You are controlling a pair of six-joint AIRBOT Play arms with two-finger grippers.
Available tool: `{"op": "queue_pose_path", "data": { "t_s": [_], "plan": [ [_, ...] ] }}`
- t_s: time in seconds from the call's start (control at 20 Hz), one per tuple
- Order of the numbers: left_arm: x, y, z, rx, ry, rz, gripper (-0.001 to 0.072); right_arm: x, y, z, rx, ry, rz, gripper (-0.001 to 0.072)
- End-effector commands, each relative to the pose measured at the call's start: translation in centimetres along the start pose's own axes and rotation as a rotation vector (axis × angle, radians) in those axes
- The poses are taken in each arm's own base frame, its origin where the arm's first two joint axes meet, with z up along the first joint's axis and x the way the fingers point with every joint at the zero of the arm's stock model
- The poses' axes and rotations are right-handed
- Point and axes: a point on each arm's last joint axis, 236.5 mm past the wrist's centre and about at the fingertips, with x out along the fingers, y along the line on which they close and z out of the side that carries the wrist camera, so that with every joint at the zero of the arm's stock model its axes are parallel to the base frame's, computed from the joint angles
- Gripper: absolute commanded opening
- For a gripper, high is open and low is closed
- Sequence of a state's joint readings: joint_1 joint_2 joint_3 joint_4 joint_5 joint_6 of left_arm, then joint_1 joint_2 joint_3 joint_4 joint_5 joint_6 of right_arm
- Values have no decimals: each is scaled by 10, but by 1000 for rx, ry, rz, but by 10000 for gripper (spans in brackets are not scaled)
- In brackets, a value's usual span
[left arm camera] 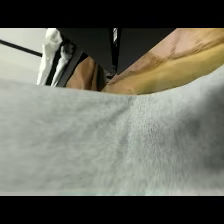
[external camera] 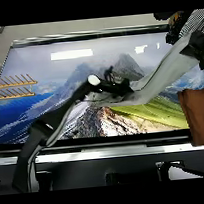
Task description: Fold the clothes and pants, and hang the long-sleeved shirts on hangers.
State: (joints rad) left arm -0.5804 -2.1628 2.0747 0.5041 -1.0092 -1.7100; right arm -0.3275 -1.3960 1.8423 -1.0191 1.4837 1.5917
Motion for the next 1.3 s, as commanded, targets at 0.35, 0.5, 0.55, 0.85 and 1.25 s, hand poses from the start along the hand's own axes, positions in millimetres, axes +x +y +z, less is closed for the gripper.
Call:
{"op": "queue_pose_path", "data": {
  "t_s": [0.35, 0.5, 0.55, 0.85, 1.25],
  "plan": [
    [-375, 4, 22, 226, -242, 532, 16, 135, 138, -53, -70, 114, 80, 42],
    [-428, -11, 15, 250, -348, 556, 17, 182, 172, -83, -72, 159, 114, 42],
    [-437, -12, 13, 245, -364, 561, 17, 196, 181, -92, -71, 171, 121, 42],
    [-444, 13, 4, 176, -339, 576, 17, 257, 206, -145, -66, 260, 125, 42],
    [-443, 16, 3, 196, -325, 582, 17, 294, 188, -185, -40, 376, 67, 42]
  ]
}}
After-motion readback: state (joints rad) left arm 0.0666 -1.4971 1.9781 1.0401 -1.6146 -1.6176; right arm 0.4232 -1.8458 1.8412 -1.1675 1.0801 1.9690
